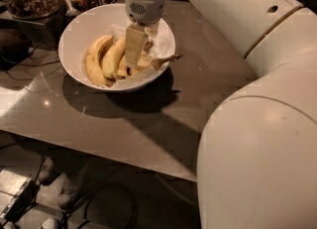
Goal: Pick banana from white bowl
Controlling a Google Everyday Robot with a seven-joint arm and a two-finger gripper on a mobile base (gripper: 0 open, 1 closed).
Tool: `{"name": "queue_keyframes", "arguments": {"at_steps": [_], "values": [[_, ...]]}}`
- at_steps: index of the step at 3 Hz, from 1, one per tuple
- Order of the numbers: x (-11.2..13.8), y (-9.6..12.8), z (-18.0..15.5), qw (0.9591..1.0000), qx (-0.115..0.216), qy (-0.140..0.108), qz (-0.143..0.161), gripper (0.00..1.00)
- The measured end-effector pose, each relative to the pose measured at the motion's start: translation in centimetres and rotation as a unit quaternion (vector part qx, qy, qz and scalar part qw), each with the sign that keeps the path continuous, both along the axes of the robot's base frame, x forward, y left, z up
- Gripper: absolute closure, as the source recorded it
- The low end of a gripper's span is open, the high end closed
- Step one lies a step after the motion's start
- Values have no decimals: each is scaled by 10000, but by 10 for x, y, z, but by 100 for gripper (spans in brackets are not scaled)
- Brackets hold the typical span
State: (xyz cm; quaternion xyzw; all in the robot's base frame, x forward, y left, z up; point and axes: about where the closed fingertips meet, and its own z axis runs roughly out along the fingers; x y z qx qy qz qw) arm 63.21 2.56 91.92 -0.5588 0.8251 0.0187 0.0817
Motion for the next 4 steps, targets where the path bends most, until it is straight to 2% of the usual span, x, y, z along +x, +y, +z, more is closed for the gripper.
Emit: {"name": "queue_keyframes", "arguments": {"at_steps": [1,2,3,4], "values": [[1,4,-14,9998,5,189,-39,27],[6,7,-26,9994,43,344,-67,41],[13,8,-37,9988,103,469,-95,48],[14,3,-39,9984,127,521,-151,66]]}}
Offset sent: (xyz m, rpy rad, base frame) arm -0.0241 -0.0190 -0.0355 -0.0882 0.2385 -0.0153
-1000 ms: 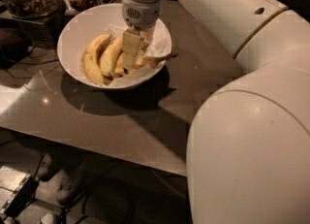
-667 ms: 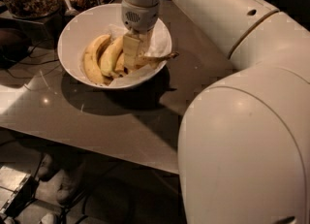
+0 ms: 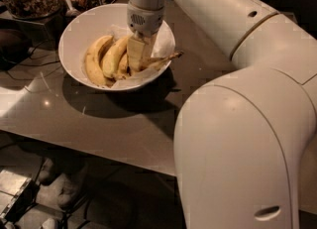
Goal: Pick banana from white bowl
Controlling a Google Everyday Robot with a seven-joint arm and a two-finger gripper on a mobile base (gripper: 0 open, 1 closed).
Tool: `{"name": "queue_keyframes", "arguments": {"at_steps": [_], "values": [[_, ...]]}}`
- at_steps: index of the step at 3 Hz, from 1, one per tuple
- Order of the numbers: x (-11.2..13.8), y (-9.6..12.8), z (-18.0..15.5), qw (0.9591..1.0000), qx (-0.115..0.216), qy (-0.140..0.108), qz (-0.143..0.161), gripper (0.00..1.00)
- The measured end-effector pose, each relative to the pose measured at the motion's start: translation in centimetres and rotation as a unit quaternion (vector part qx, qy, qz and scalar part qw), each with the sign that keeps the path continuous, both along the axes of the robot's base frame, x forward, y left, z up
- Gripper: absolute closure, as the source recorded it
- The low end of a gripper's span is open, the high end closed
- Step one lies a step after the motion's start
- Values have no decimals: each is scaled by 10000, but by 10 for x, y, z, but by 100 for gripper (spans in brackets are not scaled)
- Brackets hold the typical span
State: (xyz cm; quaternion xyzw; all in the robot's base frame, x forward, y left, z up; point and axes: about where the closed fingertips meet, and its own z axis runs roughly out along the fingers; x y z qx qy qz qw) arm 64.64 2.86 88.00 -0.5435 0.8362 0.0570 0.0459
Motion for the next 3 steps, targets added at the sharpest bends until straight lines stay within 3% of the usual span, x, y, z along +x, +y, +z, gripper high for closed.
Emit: {"name": "queue_keyframes", "arguments": {"at_steps": [1,2,3], "values": [[0,0,0,10000,1,2,-2,89],[0,5,9,9994,175,-245,139,100],[-15,3,32,9973,318,-475,451,100]]}}
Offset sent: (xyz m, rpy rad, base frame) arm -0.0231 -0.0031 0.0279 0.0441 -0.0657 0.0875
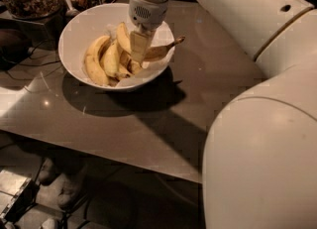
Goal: Pick banana from white bowl
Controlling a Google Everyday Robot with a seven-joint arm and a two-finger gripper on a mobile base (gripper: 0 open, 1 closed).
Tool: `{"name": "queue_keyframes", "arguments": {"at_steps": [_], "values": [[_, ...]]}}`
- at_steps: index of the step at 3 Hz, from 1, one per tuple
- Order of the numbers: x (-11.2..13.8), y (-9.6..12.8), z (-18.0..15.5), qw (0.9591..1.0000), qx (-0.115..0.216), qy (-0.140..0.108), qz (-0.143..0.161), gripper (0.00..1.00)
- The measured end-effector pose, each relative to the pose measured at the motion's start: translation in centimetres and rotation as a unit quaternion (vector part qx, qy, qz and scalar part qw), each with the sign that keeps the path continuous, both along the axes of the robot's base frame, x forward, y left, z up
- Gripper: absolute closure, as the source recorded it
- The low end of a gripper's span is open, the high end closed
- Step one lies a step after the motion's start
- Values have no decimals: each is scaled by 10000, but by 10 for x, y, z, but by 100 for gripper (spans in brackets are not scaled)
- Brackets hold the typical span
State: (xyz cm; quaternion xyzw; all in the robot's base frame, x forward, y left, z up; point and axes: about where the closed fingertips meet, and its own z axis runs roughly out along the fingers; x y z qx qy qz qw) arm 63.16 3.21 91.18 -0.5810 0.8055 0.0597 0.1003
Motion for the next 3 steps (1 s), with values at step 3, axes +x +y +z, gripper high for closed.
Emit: {"name": "queue_keyframes", "arguments": {"at_steps": [3], "values": [[-69,-13,68,9903,284,-347,1318,100]]}}
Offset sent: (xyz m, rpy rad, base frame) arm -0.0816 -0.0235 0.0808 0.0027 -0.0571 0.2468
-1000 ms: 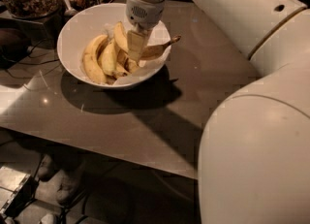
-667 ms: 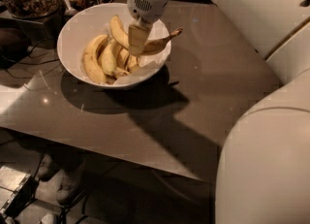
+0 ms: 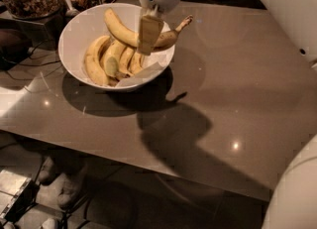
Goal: Pick banana from white bowl
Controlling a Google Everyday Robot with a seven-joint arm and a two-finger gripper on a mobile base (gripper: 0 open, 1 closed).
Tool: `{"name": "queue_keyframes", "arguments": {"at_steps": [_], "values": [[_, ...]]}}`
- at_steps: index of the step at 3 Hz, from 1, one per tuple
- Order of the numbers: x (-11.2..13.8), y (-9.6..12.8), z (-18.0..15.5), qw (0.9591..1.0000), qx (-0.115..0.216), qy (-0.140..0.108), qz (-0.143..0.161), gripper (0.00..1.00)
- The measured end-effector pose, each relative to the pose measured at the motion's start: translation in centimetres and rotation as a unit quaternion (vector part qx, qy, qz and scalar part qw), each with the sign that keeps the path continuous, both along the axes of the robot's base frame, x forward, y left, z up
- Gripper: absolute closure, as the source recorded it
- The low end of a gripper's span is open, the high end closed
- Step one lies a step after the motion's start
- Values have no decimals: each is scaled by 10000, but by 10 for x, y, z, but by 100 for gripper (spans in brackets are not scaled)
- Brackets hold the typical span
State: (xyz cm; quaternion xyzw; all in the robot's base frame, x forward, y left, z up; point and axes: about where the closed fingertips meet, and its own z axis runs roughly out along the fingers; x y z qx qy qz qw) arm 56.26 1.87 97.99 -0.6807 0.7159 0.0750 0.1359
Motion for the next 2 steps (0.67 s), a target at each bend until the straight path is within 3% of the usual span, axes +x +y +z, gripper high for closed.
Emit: {"name": "queue_keyframes", "arguments": {"at_steps": [1,2], "values": [[7,6,1,9999,82,-132,26,100],[4,9,4,9998,166,-67,100,100]]}}
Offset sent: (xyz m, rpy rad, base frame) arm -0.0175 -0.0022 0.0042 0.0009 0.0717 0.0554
